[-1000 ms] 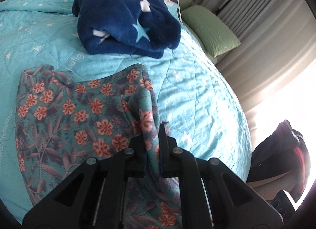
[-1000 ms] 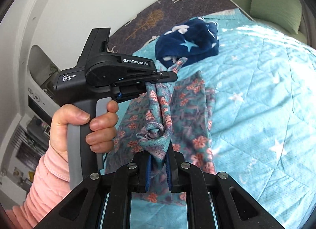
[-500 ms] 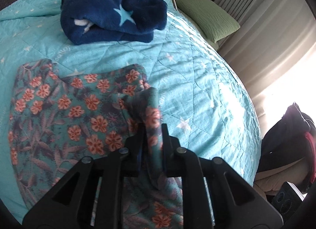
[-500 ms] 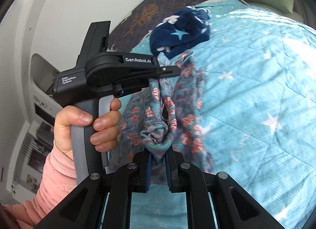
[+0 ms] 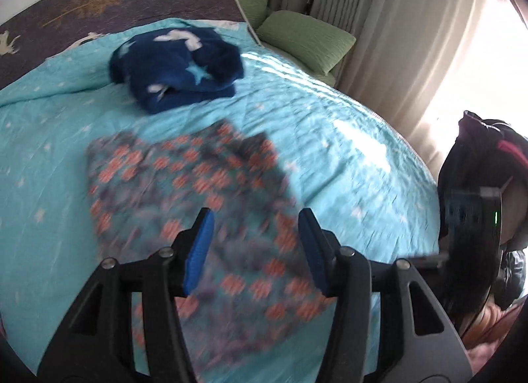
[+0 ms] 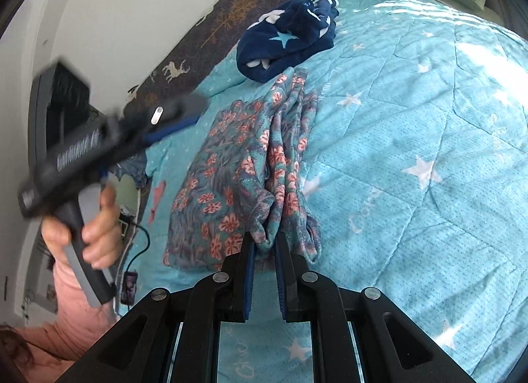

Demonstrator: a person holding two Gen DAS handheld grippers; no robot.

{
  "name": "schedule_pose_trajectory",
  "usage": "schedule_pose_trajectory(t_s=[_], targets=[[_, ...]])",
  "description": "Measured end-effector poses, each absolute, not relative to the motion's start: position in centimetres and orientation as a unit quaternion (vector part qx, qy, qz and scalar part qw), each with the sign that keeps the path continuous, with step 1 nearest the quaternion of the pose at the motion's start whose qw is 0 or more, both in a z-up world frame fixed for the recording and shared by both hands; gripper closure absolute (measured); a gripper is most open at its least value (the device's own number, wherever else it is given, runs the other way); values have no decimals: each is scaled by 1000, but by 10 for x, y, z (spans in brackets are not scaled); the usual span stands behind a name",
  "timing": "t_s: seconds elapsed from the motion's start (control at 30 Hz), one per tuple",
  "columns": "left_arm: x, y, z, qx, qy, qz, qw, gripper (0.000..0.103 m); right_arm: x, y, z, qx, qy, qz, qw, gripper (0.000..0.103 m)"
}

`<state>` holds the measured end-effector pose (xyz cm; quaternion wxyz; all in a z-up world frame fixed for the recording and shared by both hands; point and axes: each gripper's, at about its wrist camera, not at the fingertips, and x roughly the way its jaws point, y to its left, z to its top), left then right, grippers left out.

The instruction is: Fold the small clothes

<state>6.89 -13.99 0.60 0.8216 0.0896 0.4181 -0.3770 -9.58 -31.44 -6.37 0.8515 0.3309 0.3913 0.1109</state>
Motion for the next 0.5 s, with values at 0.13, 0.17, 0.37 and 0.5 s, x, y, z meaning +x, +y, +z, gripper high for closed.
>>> schedule_pose_trajectory(t_s=[0.13, 0.17, 0.37, 0.5], targets=[[50, -85, -23, 97, 441, -335, 827, 43, -97, -315, -63, 326, 403, 117, 847, 88], [46, -78, -28, 97, 445, -327, 828, 42, -96, -316, -63, 329, 406, 119, 844, 84], [32, -35, -58, 67, 469, -273, 837, 36, -83, -323, -63, 354, 410, 130, 831, 60], [32, -39, -70, 77, 473, -261, 838, 37, -66, -317, -66, 355, 425, 114, 825, 98]])
